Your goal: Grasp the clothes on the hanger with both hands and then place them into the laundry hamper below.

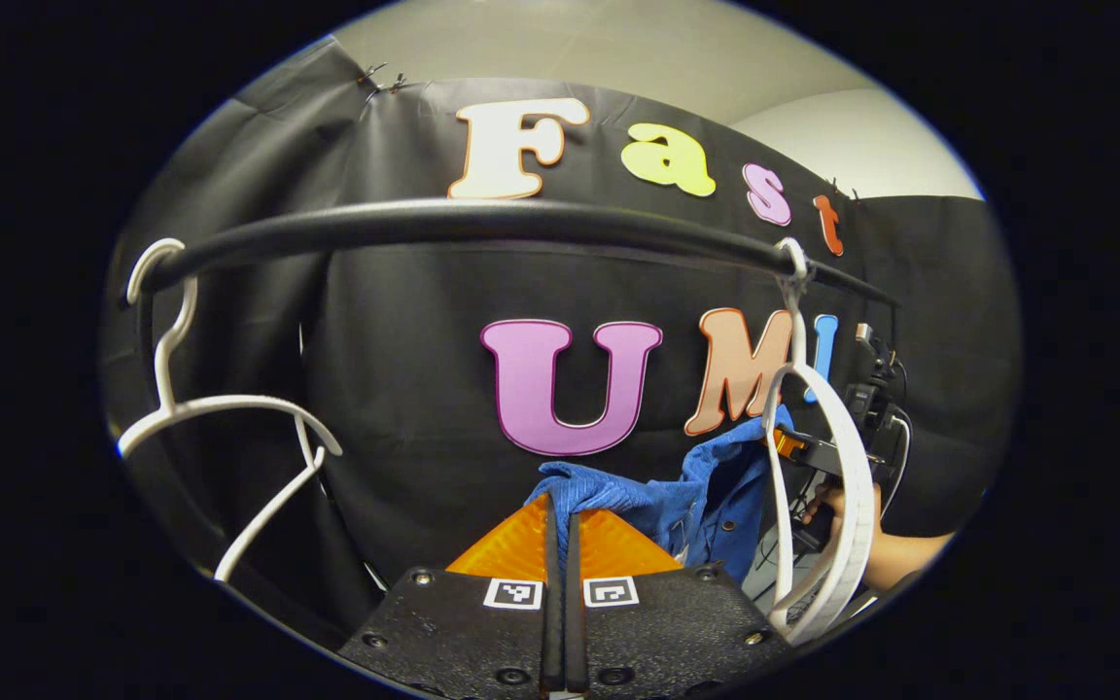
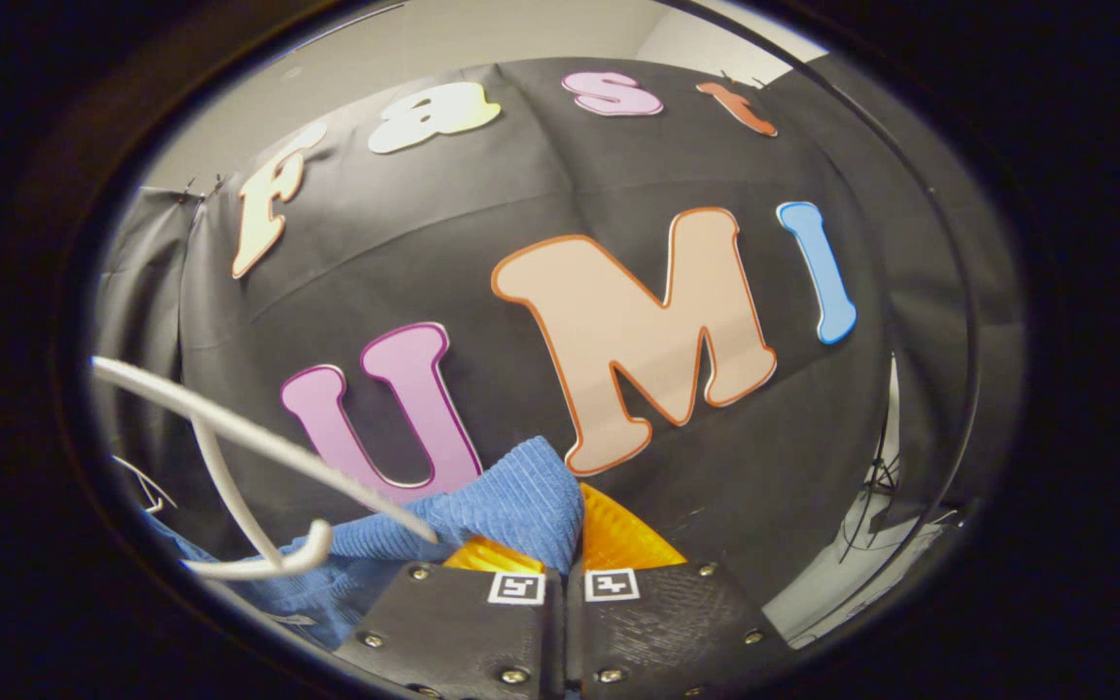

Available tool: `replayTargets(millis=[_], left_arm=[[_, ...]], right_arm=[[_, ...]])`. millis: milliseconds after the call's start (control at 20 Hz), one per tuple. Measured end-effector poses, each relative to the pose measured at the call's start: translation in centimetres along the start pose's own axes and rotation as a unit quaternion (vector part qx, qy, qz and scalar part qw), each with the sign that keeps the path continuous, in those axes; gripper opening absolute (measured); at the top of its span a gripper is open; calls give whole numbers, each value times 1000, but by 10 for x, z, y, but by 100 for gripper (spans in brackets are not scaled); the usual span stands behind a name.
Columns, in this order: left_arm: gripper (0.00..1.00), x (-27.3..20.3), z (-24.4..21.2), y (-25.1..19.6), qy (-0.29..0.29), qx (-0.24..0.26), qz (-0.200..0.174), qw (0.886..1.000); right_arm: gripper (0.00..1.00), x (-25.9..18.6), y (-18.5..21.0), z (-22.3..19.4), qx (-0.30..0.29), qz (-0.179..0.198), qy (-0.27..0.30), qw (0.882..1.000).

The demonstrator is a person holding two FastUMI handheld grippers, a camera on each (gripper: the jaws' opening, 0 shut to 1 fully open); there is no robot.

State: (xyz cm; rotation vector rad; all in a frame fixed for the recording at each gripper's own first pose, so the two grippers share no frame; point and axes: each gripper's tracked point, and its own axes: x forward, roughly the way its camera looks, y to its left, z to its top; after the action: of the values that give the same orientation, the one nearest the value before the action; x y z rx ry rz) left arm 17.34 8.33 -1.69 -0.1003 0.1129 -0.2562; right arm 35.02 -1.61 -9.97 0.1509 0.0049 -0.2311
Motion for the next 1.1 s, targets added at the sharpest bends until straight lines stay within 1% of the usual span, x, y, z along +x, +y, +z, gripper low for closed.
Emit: replayTargets(millis=[100, 150, 200, 300, 400, 450, 600, 700, 900, 1000, 1100], left_arm=[[1, -1, -11, -1, 5, -5, 4, 1000], [0, -4, -18, 0, 8, -9, 7, 1000], [2, -6, -26, 1, 12, -14, 12, 1000], [3, -12, -45, 3, 27, -24, 19, 999], [2, -24, -62, 5, 43, -30, 30, 998], [3, -31, -73, 5, 53, -27, 35, 998], [1, -62, -97, -1, 88, -10, 49, 995], [1, -82, -97, -12, 90, -11, 50, 995], [2, -117, -104, -34, 91, -17, 50, 994], [2, -130, -110, -45, 93, -18, 48, 994], [1, -146, -113, -60, 87, -24, 40, 995]], right_arm=[[1, -3, -3, -15, -5, 2, 14, 1000], [1, -6, -3, -21, -7, 4, 20, 1000], [1, -11, -5, -28, -10, 5, 26, 1000], [1, -24, -5, -42, -14, 9, 40, 999], [1, -41, -5, -54, -21, 15, 54, 998], [1, -52, -5, -61, -24, 20, 61, 998], [1, -91, -11, -75, -29, 24, 80, 996], [1, -118, -17, -84, -28, 26, 95, 995], [1, -178, -24, -95, -35, 47, 114, 992], [1, -208, -26, -100, -44, 63, 123, 989], [1, -233, -34, -99, -51, 64, 124, 989]])
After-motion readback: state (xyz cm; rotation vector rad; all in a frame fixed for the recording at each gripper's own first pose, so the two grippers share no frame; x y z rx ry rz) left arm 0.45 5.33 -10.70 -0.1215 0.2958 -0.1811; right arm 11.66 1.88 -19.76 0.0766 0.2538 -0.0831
